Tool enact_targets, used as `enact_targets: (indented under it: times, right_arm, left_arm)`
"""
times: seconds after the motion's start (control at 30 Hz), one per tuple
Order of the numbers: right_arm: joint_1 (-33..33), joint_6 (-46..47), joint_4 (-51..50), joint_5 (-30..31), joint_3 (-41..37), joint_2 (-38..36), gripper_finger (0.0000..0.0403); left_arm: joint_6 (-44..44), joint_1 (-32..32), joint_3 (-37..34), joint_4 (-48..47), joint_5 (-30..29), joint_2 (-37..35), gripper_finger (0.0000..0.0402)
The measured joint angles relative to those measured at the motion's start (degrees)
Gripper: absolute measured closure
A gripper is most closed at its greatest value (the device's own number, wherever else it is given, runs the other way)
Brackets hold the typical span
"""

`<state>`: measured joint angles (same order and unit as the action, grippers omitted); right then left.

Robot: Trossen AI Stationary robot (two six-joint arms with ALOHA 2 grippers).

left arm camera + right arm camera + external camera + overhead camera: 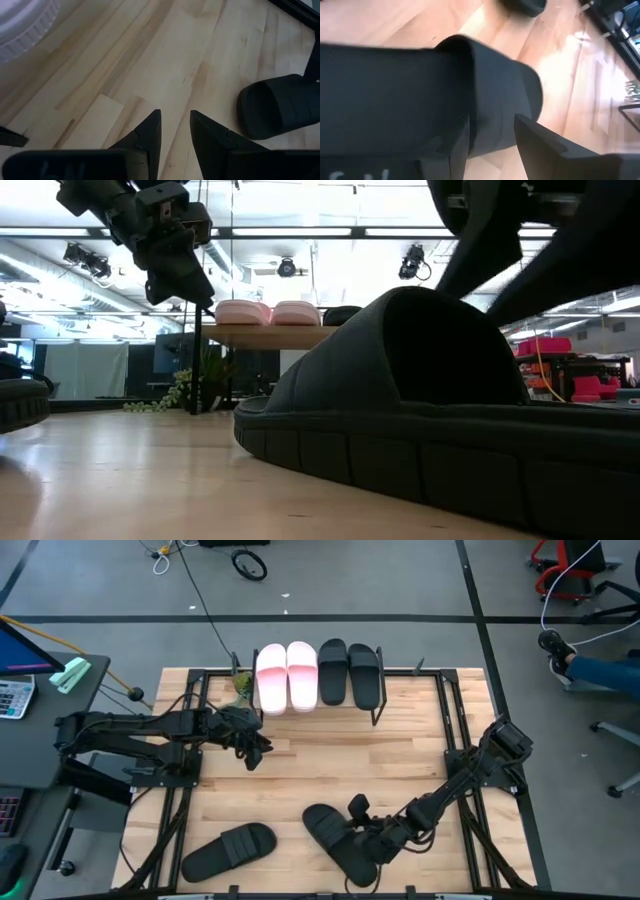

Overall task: Pick and place slides into the shelf
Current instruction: Put the middle right black slide under the shelf

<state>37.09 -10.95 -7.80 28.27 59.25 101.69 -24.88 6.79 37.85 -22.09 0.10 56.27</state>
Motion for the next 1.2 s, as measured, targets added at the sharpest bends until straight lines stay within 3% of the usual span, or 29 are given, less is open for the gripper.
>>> enact_targets:
  times: [0.17,0.33,0.5,0.8,0.93,1.07,1.2]
  right_arm:
    - [-3.1,0.8,1.4,-0.2,-1.6,0.0,0.0241]
    - [-6.8,0.2,9.0,-3.5,-4.6,0.0,0.0242]
    - [-7.2,-2.8,12.4,-5.4,-5.5,0.0,0.0249]
    - [-6.9,-6.7,14.3,-7.0,-5.5,0.0,0.0286]
    - [-8.4,-4.5,15.8,-9.3,-5.5,0.0,0.0334]
    - [-9.5,-2.5,16.4,-3.6,-5.4,-0.2,0.0389]
    - [-9.5,-2.2,15.0,12.3,-5.4,-0.3,0.0382]
  left_arm:
    - [0.0,0.0,0.0,0.0,0.0,0.0,0.0294]
    - [0.0,0.0,0.0,0.0,0.0,0.0,0.0294]
    - [0.0,0.0,0.0,0.0,0.0,0.0,0.0294]
    - [0.1,0.0,0.0,0.0,0.0,0.0,0.0294]
    - [0.1,0.0,0.0,0.0,0.0,0.0,0.0294]
    - [0.1,0.0,0.0,0.0,0.0,0.0,0.0294]
    - [0.1,0.0,0.0,0.0,0.0,0.0,0.0294]
